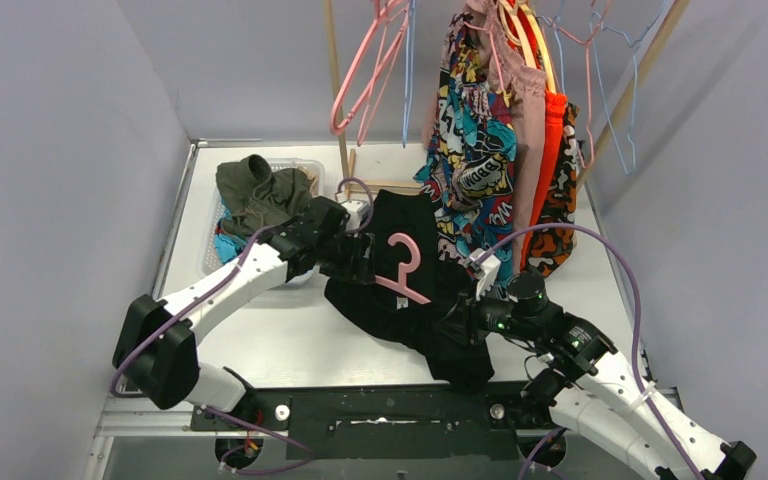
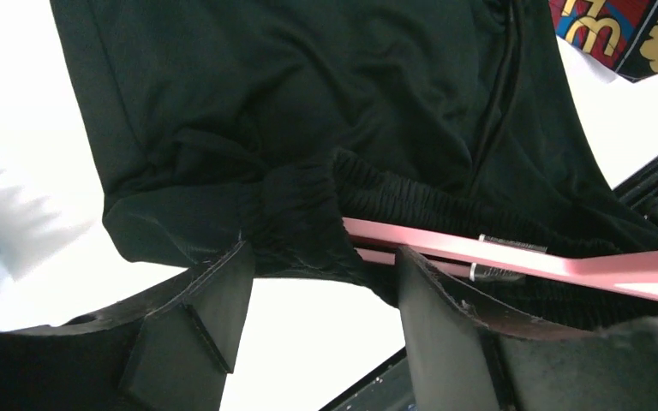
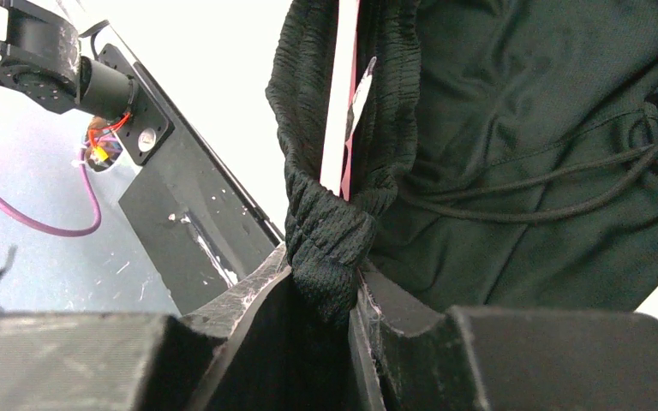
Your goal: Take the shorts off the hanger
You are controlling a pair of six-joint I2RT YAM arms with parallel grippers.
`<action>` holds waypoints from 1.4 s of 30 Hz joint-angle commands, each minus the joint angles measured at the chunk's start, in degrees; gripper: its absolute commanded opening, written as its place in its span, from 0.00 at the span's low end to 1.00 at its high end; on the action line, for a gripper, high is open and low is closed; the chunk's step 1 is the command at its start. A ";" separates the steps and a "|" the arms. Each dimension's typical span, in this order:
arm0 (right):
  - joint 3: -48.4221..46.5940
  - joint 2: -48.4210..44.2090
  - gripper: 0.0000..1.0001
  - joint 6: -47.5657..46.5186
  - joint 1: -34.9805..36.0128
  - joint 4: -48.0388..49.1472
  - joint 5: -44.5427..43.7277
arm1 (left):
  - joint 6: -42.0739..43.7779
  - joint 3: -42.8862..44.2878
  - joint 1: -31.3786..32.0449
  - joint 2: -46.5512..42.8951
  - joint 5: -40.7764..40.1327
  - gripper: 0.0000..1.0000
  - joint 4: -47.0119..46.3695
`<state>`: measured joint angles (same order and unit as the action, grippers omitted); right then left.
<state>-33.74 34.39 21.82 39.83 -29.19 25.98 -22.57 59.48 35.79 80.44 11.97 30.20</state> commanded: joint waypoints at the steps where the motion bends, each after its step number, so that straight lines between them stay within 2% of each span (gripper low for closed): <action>1: -2.05 -0.59 0.00 -0.37 0.29 6.53 1.35 | 2.36 7.70 2.24 4.68 -5.65 0.55 2.88; 3: -2.18 -0.64 0.00 -0.45 0.26 6.61 1.05 | 2.67 7.32 2.17 5.50 -8.72 0.45 3.80; 7: -2.97 -0.26 0.00 0.68 0.33 5.93 1.18 | 2.04 5.03 1.88 4.27 -14.34 0.10 4.16; 9: -3.02 -0.39 0.00 1.42 0.33 5.50 2.11 | 1.83 4.21 0.94 3.18 -16.19 0.00 3.44; 14: -2.84 -3.74 0.00 3.52 0.35 3.32 1.11 | 1.56 2.29 -6.52 0.71 -17.36 0.00 1.63; 19: -3.09 -9.66 0.00 4.81 0.29 1.51 -1.17 | 1.54 0.17 -13.60 -2.22 -12.70 0.00 -0.89; 28: -1.97 -18.54 0.00 4.64 0.33 3.51 -3.90 | -0.58 -1.70 -13.81 -2.22 -10.03 0.00 -2.71; 33: -1.15 -21.68 0.00 5.07 0.33 6.43 2.54 | -0.19 -1.30 -14.82 -3.31 -14.09 0.00 -2.62; 42: -0.29 -21.49 0.00 4.90 0.33 11.97 5.80 | -0.22 -0.13 -15.13 -0.86 -10.45 0.00 -3.41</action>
<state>-31.70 15.16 26.41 39.88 -31.66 26.00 -25.52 58.26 23.92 78.15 10.76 29.34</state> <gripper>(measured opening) 0.207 0.022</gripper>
